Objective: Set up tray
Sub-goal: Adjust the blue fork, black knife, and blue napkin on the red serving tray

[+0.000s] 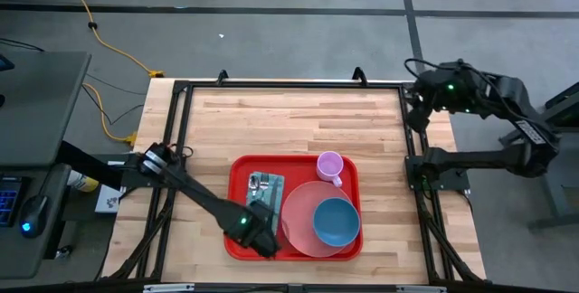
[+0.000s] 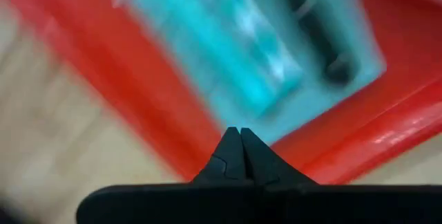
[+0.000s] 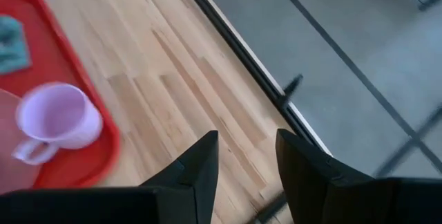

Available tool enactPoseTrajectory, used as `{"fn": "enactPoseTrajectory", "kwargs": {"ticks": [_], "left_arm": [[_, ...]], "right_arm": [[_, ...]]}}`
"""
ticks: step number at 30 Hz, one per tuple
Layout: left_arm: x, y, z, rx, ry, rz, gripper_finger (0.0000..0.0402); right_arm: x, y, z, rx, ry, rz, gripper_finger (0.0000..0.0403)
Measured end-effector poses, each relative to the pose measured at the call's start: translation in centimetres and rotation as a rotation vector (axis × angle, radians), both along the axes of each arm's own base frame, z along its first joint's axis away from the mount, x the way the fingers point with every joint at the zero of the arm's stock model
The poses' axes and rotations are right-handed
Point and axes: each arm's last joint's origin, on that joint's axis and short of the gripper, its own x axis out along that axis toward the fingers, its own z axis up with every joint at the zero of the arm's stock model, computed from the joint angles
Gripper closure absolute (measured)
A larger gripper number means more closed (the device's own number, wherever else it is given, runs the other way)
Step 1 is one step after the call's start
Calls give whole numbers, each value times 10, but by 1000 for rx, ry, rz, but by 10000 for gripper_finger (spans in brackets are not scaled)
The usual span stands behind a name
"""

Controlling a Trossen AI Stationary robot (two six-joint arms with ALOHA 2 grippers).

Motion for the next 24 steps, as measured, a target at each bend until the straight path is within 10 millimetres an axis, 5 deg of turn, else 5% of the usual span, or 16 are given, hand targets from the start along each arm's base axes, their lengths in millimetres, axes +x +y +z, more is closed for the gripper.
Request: {"fn": "enactPoseTrajectory", "kwargs": {"ticks": [7,24], "left_arm": [[-2,-25,-8,-138,1,169,393],[8,-15,-46,-16,120,218,393]], "right_arm": [[-7,4,4,-21,-53,33,279],[-7,5,5,-27,-66,50,279]]}}
